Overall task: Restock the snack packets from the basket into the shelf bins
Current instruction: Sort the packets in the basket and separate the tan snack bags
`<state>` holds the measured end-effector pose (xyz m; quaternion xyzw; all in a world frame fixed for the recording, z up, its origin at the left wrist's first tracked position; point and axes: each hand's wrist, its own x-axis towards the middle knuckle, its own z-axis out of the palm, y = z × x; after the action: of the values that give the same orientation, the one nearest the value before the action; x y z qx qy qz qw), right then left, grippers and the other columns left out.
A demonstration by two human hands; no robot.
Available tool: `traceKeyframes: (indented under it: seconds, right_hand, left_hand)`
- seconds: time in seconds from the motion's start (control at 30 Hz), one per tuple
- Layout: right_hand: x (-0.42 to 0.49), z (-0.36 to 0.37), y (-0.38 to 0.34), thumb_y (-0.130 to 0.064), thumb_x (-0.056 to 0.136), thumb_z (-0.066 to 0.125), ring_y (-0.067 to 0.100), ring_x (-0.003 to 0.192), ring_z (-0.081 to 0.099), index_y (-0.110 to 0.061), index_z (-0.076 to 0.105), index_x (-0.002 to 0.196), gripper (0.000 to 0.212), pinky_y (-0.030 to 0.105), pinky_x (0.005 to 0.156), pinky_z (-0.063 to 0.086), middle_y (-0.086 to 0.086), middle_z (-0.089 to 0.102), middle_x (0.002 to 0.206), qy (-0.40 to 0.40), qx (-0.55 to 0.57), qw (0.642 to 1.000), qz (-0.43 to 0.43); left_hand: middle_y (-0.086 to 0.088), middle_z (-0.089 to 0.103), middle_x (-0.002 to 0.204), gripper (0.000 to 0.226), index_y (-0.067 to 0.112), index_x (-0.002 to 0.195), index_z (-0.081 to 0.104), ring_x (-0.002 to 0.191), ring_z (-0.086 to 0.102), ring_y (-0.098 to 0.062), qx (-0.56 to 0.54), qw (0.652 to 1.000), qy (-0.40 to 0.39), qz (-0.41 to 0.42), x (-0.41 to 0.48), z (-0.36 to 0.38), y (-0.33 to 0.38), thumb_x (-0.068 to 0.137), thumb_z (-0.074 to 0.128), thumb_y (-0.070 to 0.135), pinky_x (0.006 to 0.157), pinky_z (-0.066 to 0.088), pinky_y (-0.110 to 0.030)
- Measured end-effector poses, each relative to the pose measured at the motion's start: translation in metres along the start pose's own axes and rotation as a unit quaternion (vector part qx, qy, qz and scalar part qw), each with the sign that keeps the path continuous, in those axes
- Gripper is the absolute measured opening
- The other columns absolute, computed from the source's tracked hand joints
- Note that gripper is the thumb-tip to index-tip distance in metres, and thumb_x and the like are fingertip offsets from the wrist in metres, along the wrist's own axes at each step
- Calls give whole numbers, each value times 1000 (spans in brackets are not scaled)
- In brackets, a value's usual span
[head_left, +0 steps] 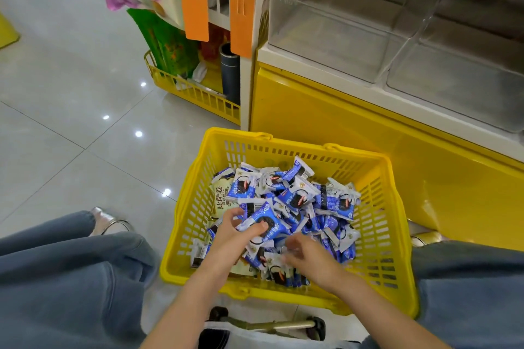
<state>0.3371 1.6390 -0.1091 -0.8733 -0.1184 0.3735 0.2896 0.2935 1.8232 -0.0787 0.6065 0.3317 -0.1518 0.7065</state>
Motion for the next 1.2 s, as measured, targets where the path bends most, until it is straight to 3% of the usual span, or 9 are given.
traceKeyframes:
  seconds: [0.13, 0.33, 0.5, 0.7, 0.8, 0.87, 0.97, 1.13, 1.2]
  right_hand:
    - [3, 17, -2, -34, 88, 59, 22, 100, 58, -17, 57, 114, 31, 26, 70, 37, 5, 58, 116, -38, -160, 986, -32]
    - [18, -52, 1, -37, 92, 55, 11, 64, 54, -16, 56, 101, 23, 25, 55, 40, -1, 58, 81, 26, -57, 996, 56]
    - [27, -113, 30, -29, 95, 52, 32, 107, 58, -2, 41, 134, 49, 32, 77, 43, 19, 58, 124, 245, -48, 960, 123]
    - [43, -136, 48, -24, 93, 57, 15, 59, 46, 2, 49, 124, 41, 27, 49, 30, 7, 57, 76, 272, 1, 952, 144]
    - [43, -136, 52, -15, 94, 55, 25, 94, 57, -1, 45, 131, 41, 31, 71, 45, 16, 57, 116, 273, 18, 952, 137]
    - [40, -133, 47, -11, 93, 55, 29, 123, 43, -2, 39, 135, 47, 32, 95, 38, 17, 42, 135, 311, 2, 944, 112]
    - [35, -115, 25, -5, 90, 55, 25, 122, 42, -3, 44, 131, 42, 27, 99, 35, 13, 45, 130, 390, -28, 920, 24]
    - [31, -51, -20, -16, 97, 45, 2, 84, 54, -20, 44, 131, 34, 13, 77, 45, -1, 50, 125, 212, 12, 972, -103]
    - [36, -25, -32, -18, 98, 43, 10, 95, 58, -23, 36, 138, 40, 23, 84, 48, -2, 46, 133, 152, 13, 981, -117]
  left_hand:
    - [-4, 49, 129, 71, 36, 114, 44, 116, 54, -27, -37, 998, 37, 19, 2, -1, 0, 53, 78, 47, 97, 45, -50]
    - [11, 39, 114, 61, 32, 126, 41, 110, 40, -10, 85, 991, 47, 95, 31, 29, 22, 75, 74, 38, 82, 37, -27]
    - [0, 40, 128, 67, 17, 135, 36, 103, 47, -6, 201, 968, -12, 152, 73, 94, 50, 80, 71, 31, 81, 39, -10]
    - [-11, 32, 145, 74, 12, 144, 21, 130, 37, -28, 397, 896, -92, 178, 107, 144, 62, 86, 65, 25, 103, 35, -37]
    - [-13, 36, 141, 56, 9, 141, 27, 128, 36, -27, 519, 818, -57, 242, 112, 141, 68, 93, 55, 18, 105, 33, -37]
    - [-9, 41, 134, 47, 12, 137, 34, 123, 37, -24, 503, 809, -11, 304, 110, 129, 72, 94, 51, 17, 102, 33, -36]
    - [-4, 47, 123, 40, 16, 131, 42, 116, 43, -19, 445, 816, 63, 364, 101, 90, 73, 93, 52, 18, 99, 36, -32]
    - [-11, 53, 119, 33, 8, 122, 49, 110, 48, -26, 537, 779, 208, 248, 97, 0, 60, 94, 51, 25, 94, 39, -36]
    - [-15, 55, 119, 41, 4, 119, 49, 109, 50, -28, 591, 772, 192, 136, 99, -17, 52, 94, 47, 37, 92, 41, -37]
